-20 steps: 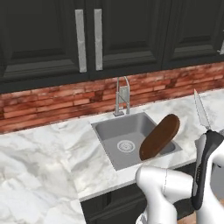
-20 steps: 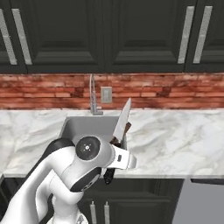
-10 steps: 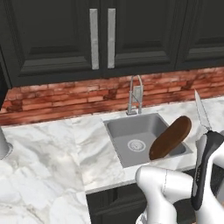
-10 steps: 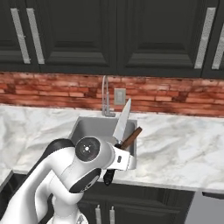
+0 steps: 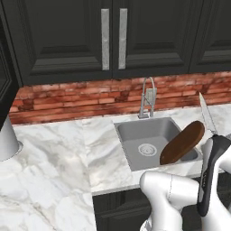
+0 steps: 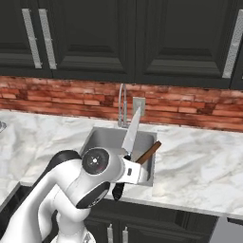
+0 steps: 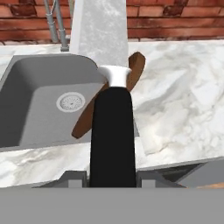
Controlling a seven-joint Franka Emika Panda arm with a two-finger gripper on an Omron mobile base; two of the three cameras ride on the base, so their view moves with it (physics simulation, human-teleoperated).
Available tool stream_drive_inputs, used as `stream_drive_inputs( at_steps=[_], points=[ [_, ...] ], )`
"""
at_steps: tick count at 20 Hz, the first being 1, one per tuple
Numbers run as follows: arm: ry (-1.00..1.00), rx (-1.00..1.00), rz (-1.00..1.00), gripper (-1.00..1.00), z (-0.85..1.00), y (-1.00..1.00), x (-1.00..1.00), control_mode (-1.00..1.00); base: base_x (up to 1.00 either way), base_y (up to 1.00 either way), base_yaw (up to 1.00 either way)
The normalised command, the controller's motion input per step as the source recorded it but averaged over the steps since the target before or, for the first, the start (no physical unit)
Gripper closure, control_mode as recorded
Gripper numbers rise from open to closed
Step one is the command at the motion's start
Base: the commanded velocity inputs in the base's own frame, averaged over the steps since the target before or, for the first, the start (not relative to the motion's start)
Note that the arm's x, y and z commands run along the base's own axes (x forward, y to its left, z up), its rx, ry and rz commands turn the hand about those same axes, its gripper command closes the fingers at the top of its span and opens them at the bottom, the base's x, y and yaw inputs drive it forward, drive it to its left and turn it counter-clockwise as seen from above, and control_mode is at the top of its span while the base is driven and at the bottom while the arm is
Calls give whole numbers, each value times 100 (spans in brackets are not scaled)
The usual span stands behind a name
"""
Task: Move the cutting board and knife to the sink. Then move spray from the cabinet to the counter.
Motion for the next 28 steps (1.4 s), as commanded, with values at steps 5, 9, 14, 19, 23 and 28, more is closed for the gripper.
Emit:
stream_drive_inputs(
  at_steps=[5,9,14,19,23,28],
  points=[
    [0,-2,17,100,-5,14,0,-100,0,0,0],
    [1,-7,15,100,0,26,0,-100,0,0,0],
    [0,-10,11,100,0,38,1,-100,0,0,0],
    [7,-9,6,100,0,41,19,-100,0,0,0],
    [19,-6,11,100,0,35,29,-100,0,0,0],
    [20,-5,12,100,-5,24,34,-100,0,0,0]
  ],
)
